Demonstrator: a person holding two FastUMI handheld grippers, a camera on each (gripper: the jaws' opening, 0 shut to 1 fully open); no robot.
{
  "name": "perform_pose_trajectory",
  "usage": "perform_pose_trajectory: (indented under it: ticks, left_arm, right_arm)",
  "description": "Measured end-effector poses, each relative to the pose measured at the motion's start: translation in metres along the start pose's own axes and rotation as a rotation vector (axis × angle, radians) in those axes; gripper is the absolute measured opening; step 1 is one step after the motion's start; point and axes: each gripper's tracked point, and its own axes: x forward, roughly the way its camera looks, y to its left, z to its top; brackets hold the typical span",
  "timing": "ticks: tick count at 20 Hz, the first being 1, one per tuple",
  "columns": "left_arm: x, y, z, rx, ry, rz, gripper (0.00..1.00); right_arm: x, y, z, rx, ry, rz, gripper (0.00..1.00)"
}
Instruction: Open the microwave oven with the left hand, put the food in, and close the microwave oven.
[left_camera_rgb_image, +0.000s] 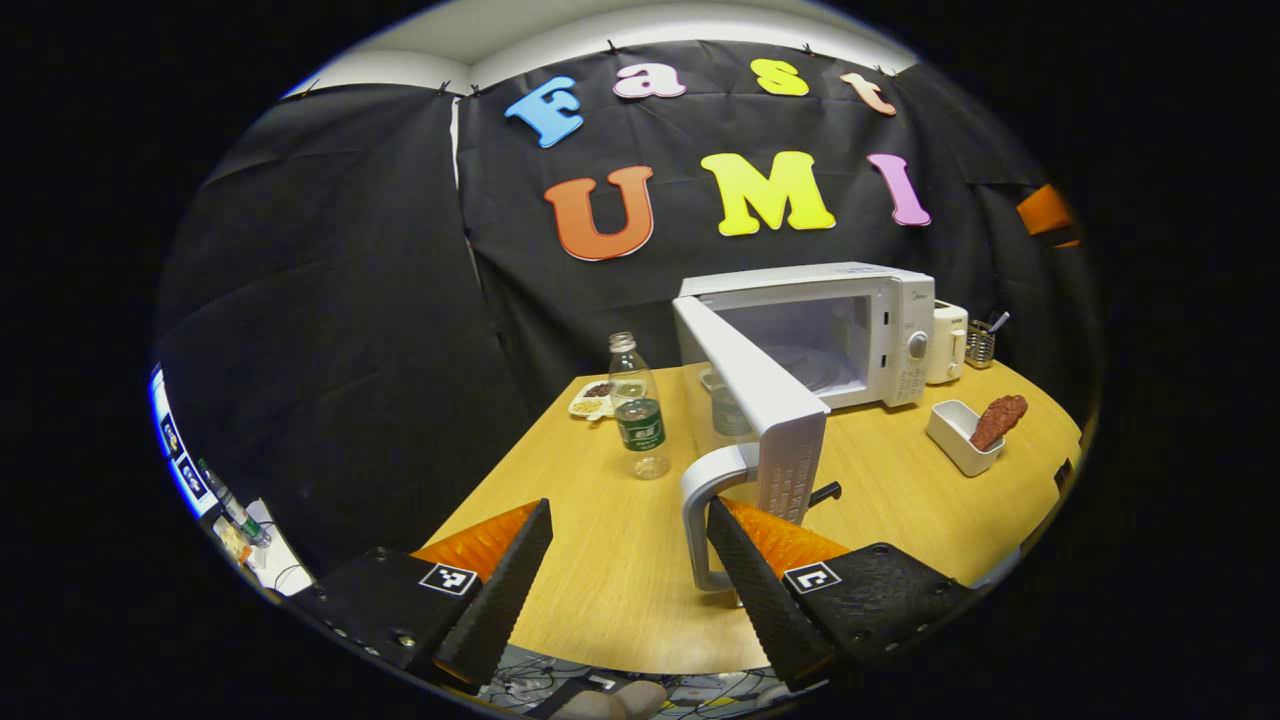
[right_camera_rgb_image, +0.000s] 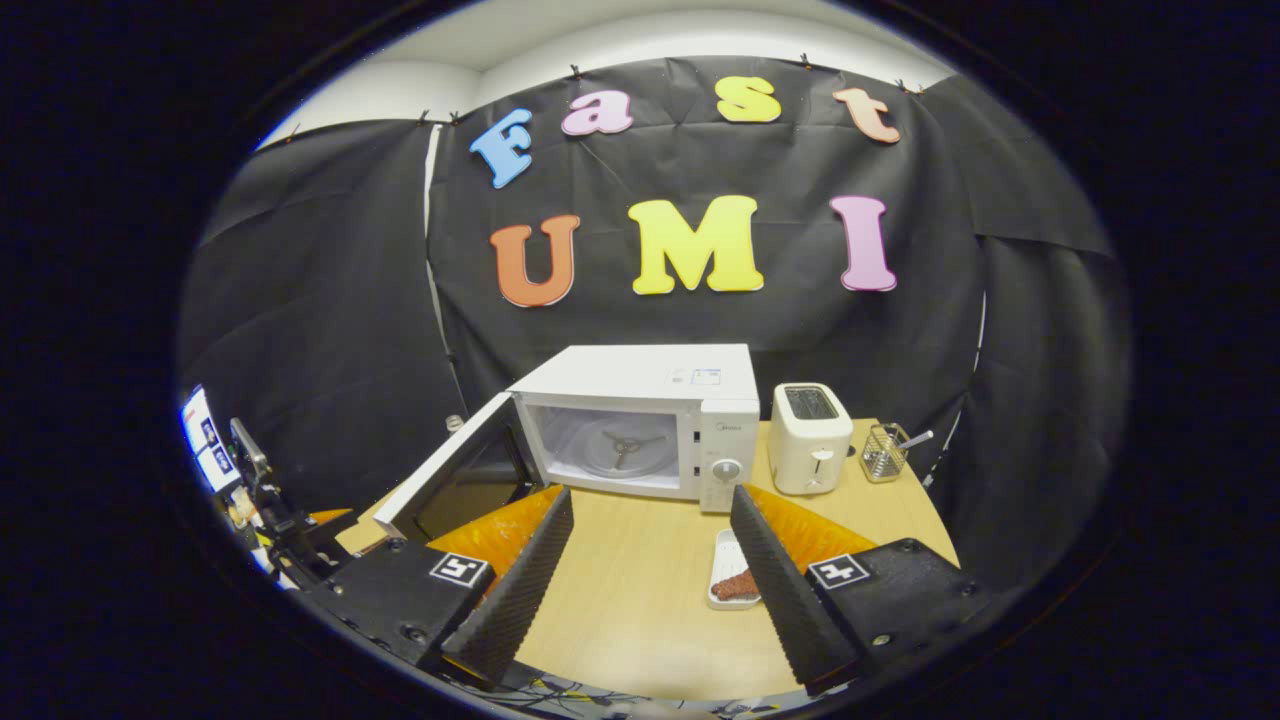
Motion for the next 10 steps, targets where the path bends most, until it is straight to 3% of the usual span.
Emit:
perform_pose_trajectory:
  ticks: [3, 4, 10]
  left_arm:
    - [0.003, 0.030, -0.003, 0.015, 0.000, 0.061, 0.95]
    - [0.004, 0.041, -0.003, 0.014, -0.001, 0.083, 0.95]
    - [-0.012, 0.063, 0.001, 0.021, 0.004, 0.157, 0.95]
  right_arm:
    - [0.007, -0.019, -0.014, -0.008, 0.017, -0.038, 1.00]
    - [0.010, -0.027, -0.019, -0.009, 0.023, -0.049, 0.96]
    - [0.040, -0.093, -0.073, 0.015, 0.134, -0.104, 1.00]
